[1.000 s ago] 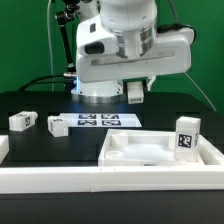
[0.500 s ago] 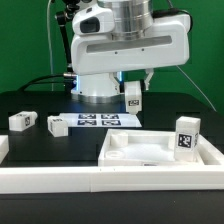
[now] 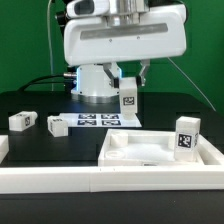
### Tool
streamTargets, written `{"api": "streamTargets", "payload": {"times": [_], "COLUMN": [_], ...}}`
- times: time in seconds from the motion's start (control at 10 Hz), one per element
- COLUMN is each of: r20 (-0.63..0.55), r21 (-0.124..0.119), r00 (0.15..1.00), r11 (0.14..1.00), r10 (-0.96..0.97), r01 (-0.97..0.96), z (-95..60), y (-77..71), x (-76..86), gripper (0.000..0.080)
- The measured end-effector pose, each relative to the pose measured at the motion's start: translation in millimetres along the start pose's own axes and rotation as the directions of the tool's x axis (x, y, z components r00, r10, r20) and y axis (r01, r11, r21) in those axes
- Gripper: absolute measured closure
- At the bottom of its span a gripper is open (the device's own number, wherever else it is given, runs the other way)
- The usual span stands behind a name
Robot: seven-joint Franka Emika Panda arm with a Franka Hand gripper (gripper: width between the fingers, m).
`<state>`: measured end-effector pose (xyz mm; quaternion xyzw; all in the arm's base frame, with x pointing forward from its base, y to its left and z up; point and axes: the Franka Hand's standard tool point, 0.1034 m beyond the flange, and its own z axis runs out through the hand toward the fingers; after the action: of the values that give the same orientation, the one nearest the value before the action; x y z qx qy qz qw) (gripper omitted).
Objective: Assemble square table
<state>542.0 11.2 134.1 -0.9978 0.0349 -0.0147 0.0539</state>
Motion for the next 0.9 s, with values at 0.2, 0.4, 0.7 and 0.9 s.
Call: {"api": "streamTargets", "payload": {"times": [0.2,0.4,0.7,0.9], "r20": [-0.160,-0.269,-0.303,-0.281], "r21": [-0.024,-0.048,-0.057,-0.046], "r00": [0.987,0.963,0.953,0.960], "r11": [1.000,0.999,0.998,0.999], "r10": [-0.005,-0.012,-0.010,-0.004], "r01": [0.001,-0.001,-0.007,-0.009], "z": [-4.3,-2.9,-0.2,-6.4], "y": [3.7,8.2,13.1,15.3], "x": [17.4,18.0,19.8,35.4], "gripper": [0.0509,0.0509,0.0509,0.0509]}}
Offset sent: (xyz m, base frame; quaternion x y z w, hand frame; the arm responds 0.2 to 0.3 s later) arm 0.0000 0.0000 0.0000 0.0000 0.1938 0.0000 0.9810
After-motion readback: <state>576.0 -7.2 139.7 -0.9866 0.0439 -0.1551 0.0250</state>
